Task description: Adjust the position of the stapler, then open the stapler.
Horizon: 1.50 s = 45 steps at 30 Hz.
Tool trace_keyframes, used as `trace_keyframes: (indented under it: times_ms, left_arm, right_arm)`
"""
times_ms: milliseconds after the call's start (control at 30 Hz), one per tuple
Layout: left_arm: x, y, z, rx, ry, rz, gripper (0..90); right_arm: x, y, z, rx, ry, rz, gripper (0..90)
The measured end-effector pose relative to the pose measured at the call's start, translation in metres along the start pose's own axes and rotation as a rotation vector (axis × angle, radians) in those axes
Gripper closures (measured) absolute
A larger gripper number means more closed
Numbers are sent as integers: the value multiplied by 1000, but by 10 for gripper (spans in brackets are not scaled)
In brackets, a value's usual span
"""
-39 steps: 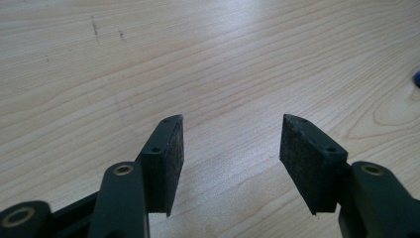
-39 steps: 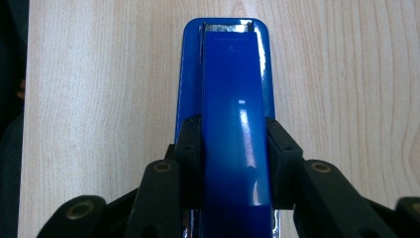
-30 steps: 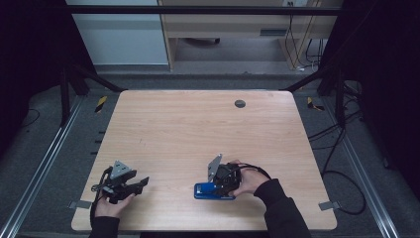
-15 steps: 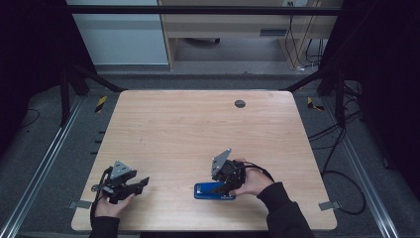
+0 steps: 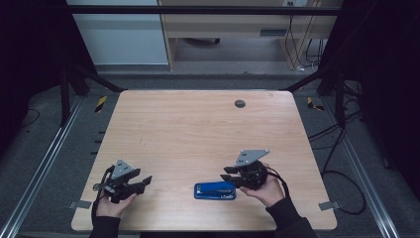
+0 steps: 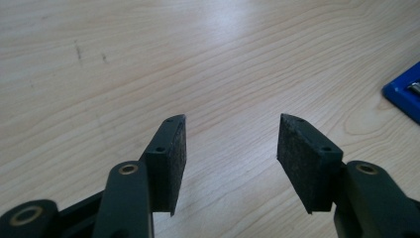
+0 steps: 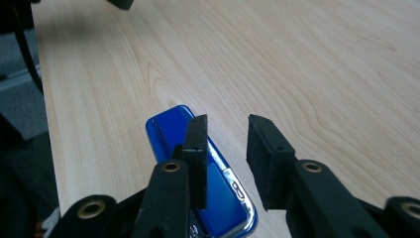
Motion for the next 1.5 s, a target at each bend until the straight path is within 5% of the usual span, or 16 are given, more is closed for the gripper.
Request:
trace_keyframes:
  times_ms: [200, 433, 700, 933, 1400, 1500]
  left_arm:
    - [-1, -16, -13, 31, 34, -21, 468]
    - [0, -44, -34, 84, 81, -55, 492]
    - [12, -70, -69, 167, 132, -60, 496]
    - [23, -82, -93, 224, 164, -41, 498]
    - [42, -104, -131, 352, 267, 12, 497]
    - [44, -105, -136, 408, 292, 40, 498]
  right_arm:
    - [-20, 16, -4, 94, 48, -88, 797]
    - [-31, 35, -7, 147, 82, -96, 818]
    - [-38, 54, 0, 147, 87, -82, 849]
    - [-46, 71, -2, 150, 148, -69, 900]
    - [-30, 79, 4, 156, 104, -28, 895]
    - [-27, 80, 6, 145, 96, -18, 893]
Point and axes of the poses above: each handheld gripper's, and its own axes: x roughly forward along the jaws, y roughly out of its underside, z roughly to its left, the point moved 8 cm from there along x, roughly forward along the jaws, and after that the axes turned 1 degree about -z, right-handed, at the moved point
